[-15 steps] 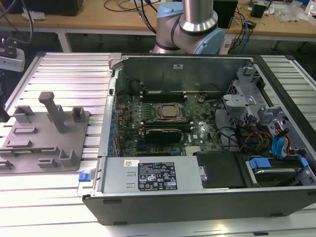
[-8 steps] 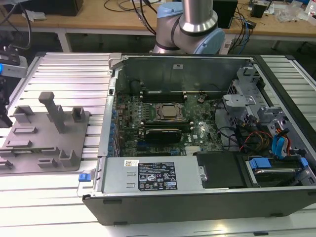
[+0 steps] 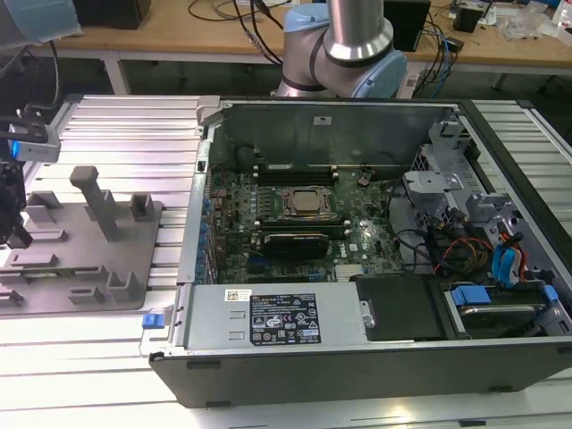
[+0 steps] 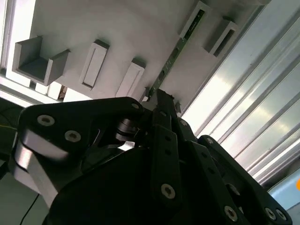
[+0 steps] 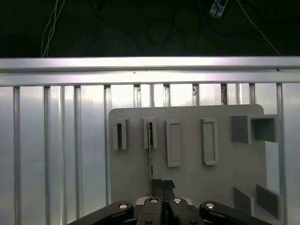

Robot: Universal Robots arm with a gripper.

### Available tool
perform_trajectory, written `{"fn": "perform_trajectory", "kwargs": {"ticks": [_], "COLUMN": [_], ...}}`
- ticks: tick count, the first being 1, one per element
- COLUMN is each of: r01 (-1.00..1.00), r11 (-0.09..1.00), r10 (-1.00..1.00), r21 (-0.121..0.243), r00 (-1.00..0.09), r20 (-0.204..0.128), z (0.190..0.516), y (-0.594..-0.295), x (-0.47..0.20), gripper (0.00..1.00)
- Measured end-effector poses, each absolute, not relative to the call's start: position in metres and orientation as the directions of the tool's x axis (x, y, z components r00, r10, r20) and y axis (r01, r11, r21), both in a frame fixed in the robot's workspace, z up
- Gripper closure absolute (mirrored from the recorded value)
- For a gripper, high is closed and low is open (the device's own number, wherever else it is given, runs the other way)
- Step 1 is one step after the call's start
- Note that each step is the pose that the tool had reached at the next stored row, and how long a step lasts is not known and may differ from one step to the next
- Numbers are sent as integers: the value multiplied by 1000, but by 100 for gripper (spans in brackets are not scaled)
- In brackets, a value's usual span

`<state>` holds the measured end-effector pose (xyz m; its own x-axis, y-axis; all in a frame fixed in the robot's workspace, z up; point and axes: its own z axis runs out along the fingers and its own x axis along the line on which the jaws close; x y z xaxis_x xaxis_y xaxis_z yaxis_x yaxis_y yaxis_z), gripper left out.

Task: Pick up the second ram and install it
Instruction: 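Pick up the second ram and move it above second insertion slot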

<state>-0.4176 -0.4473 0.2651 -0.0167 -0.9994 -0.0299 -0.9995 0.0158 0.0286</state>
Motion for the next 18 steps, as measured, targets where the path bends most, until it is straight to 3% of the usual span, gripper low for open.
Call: {"fn": "perform_trajectory", "kwargs": {"ticks": [17, 18], "r01": [-1000, -1000], "r11": [8, 8], "r10": [-1000, -1000], "r21": [29, 29], "r00": [-9, -9], "r20": [-30, -30], "z": [236, 235], "y": [-456, -456], "x": [-408, -408], "gripper": [92, 86]}}
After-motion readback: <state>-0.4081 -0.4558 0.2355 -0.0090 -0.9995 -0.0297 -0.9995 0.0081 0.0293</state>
